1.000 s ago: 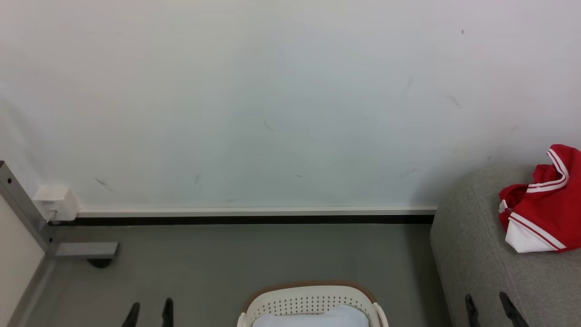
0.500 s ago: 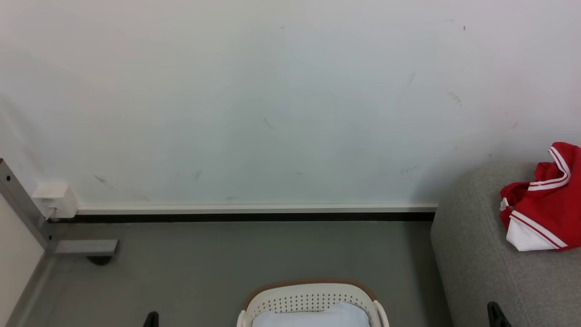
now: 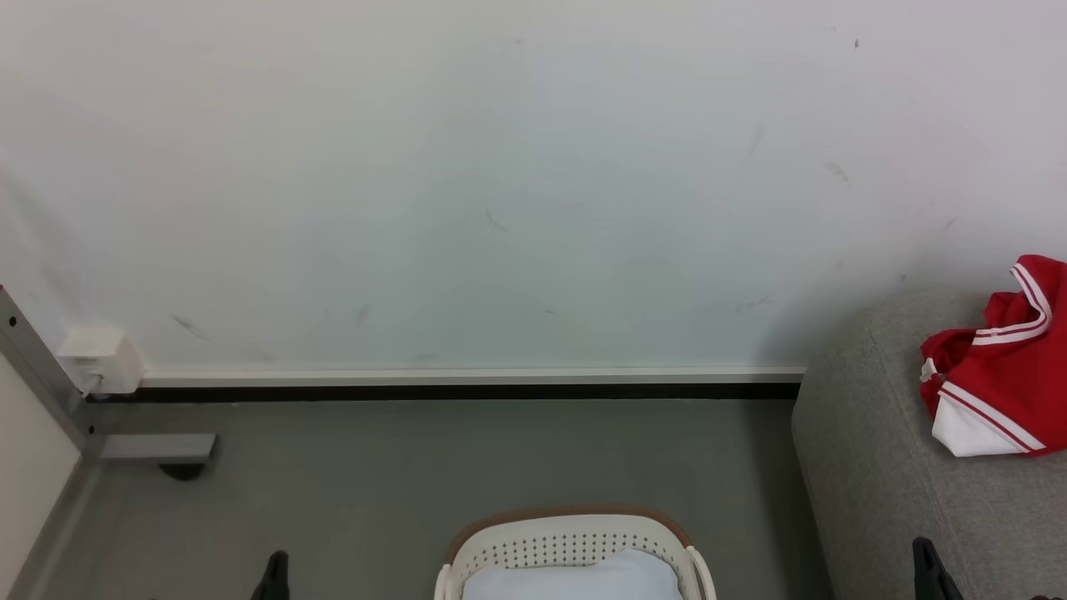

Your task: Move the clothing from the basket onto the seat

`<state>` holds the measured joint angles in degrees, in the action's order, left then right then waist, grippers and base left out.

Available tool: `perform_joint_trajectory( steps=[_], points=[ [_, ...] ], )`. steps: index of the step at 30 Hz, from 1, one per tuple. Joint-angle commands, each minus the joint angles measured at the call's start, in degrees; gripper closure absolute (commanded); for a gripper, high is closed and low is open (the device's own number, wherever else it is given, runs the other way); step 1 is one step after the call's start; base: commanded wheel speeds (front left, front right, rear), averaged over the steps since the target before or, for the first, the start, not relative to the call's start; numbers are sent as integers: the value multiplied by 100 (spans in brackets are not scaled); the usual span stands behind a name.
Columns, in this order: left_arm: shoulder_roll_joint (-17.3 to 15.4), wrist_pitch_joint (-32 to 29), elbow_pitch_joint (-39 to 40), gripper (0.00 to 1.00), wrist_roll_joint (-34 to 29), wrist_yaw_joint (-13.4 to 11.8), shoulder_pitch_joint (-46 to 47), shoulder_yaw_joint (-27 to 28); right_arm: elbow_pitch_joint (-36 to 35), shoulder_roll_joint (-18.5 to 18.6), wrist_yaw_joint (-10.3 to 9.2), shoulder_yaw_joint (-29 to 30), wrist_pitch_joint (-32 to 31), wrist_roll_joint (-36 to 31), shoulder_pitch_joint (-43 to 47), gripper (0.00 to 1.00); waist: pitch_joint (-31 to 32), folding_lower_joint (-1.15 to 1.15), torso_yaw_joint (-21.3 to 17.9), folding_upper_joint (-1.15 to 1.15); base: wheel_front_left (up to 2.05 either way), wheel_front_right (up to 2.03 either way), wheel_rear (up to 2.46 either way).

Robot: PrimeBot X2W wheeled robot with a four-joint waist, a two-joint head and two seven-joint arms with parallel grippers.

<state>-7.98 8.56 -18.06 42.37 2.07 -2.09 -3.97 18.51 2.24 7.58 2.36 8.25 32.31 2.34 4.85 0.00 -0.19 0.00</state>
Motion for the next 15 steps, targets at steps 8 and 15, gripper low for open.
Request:
perform_joint_trajectory(
  steps=[8, 15],
  points=[
    [38, -198, 136, 100, 711, 90, 249, 171, -147, 56, -4, 76, -183, 813, -262, 100, -40, 0, 2, 0, 0, 0, 0],
    [87, -341, 167, 100, 1192, 142, 318, 273, -184, 60, -5, 114, -329, 1387, -342, 100, -75, 0, 3, 0, 0, 0, 0]
  ],
)
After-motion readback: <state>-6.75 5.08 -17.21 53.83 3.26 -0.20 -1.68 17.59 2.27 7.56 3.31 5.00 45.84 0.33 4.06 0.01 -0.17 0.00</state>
